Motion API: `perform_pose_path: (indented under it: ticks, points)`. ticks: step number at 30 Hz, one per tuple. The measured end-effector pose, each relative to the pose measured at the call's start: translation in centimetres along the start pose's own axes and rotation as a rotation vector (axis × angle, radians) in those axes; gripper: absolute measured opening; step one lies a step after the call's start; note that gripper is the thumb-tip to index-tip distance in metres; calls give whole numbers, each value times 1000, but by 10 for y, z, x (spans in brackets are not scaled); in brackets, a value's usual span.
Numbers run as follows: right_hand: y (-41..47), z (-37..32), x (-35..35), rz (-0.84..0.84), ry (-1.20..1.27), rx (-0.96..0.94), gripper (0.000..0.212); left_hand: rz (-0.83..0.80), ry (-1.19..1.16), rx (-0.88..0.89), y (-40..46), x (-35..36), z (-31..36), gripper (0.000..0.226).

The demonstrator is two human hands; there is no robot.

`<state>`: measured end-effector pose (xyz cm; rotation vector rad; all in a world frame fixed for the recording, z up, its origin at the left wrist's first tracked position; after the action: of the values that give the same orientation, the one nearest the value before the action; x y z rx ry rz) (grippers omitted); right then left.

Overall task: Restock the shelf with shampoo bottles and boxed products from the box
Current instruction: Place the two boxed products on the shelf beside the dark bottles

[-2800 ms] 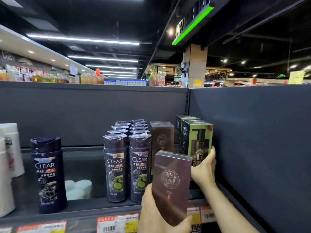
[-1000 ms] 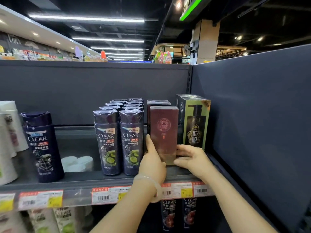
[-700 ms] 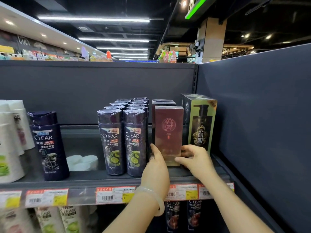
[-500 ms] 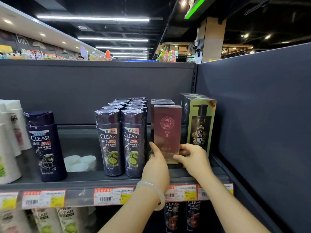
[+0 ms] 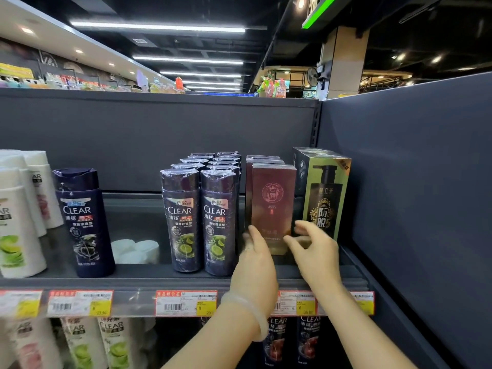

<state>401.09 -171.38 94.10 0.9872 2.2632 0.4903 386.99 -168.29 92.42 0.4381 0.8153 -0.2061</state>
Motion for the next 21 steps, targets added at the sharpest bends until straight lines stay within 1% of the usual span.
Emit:
perform_pose_path:
  ticks: [1,2,3,4,5,6,8,9,11,12,14,16,18,19,21]
  points:
    - [-6,-8,-7,65,41,-78,29,47,-10,77,-13,-8,4,68]
    - [-12,-16,-9,95,76,-149,24,128,-22,213,-25,-18,8,60]
    - [-18,-25,-7,81,99,-206,20,206,-22,313,-40,-29,8,51]
    - [-22,-33,-1,22,116,-242,17,269,-16,352,-51,-38,1,43]
    - [-26,-41,11,-83,129,-248,15,368,-48,361,-58,-48,-13,37]
    - [-30,-46,27,-215,125,-225,18,439,-75,353,-61,-58,-26,34]
    - [-39,-49,57,-444,55,-130,41,557,-151,260,-64,-79,-54,32]
    - [-43,-49,67,-497,9,-95,51,611,-202,190,-63,-88,-69,35]
    - [-46,-51,79,-513,-53,-67,61,664,-279,33,-58,-104,-96,45]
    - [-46,-53,83,-513,-66,-58,63,649,-318,-41,-53,-109,-108,52]
    - [-45,-54,90,-525,-48,-31,62,536,-386,-122,-36,-113,-124,67]
    - [-41,-55,93,-521,-15,-7,50,378,-388,-138,-20,-111,-128,75]
    - [-39,-53,93,-518,30,13,33,280,-380,-125,-9,-110,-128,70]
    - [-38,-53,93,-523,51,22,29,252,-384,-114,-4,-110,-129,62]
    - [-38,-52,92,-523,68,30,28,219,-368,-78,1,-109,-130,44]
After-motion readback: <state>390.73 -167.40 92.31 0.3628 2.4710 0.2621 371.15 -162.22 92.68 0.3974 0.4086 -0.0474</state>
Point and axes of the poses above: each hand's wrist, its own y-axis towards the middle knuckle, its own x-axis out of the palm, z = x × y, the point moved 8 cm from there along y, towards the middle knuckle, and after that the axes turned 1 degree about -z, right-handed, at the moved point
